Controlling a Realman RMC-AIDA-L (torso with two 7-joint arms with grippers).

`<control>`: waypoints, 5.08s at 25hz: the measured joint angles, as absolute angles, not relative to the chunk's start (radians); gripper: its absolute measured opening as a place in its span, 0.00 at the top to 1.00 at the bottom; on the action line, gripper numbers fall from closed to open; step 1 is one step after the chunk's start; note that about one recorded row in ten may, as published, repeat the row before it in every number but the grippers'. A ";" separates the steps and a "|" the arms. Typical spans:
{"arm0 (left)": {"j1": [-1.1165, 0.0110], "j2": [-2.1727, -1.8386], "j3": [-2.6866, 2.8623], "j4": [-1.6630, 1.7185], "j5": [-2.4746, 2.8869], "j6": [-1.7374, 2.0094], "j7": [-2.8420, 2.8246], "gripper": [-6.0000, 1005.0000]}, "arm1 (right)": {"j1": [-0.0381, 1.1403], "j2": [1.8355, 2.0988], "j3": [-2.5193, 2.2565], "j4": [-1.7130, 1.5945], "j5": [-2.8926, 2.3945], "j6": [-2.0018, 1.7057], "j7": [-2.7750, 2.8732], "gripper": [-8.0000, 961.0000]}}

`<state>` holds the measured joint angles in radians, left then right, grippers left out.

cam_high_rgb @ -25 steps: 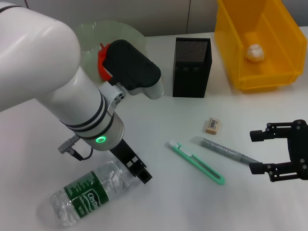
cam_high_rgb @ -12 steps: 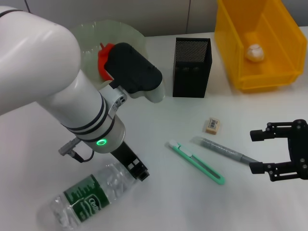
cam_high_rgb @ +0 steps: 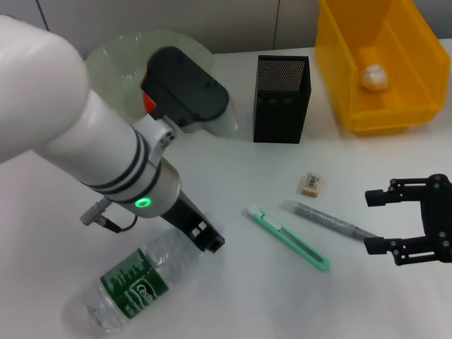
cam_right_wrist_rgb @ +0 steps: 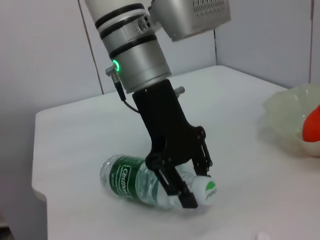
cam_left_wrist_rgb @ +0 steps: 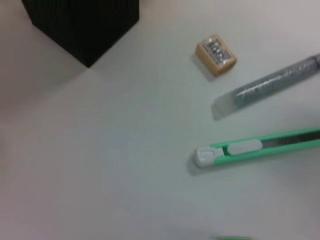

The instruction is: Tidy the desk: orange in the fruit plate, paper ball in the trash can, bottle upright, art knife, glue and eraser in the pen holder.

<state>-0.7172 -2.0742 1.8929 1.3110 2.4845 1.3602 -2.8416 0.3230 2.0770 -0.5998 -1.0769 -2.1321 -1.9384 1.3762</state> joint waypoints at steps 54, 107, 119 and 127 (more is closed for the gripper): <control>-0.125 -2.069 1.429 1.845 2.201 1.340 -2.447 0.56 | 0.387 2.075 -0.586 -1.061 -2.117 -1.920 1.427 0.22; -0.050 -2.068 1.295 1.408 1.684 1.313 -1.723 0.43 | 0.396 2.077 -0.591 -1.048 -2.109 -1.908 1.428 0.22; -0.050 -2.067 1.164 1.393 1.626 1.452 -1.691 0.16 | 0.394 2.077 -0.587 -1.046 -2.108 -1.906 1.428 0.22; -0.089 -2.064 0.998 1.281 1.620 1.590 -1.620 0.16 | 0.380 2.077 -0.573 -1.051 -2.083 -1.910 1.428 0.22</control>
<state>-0.0893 -2.0636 0.9976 1.2812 1.6204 1.5901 -1.6199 0.3795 2.0769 -0.5726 -1.0509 -2.0831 -1.9104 1.4284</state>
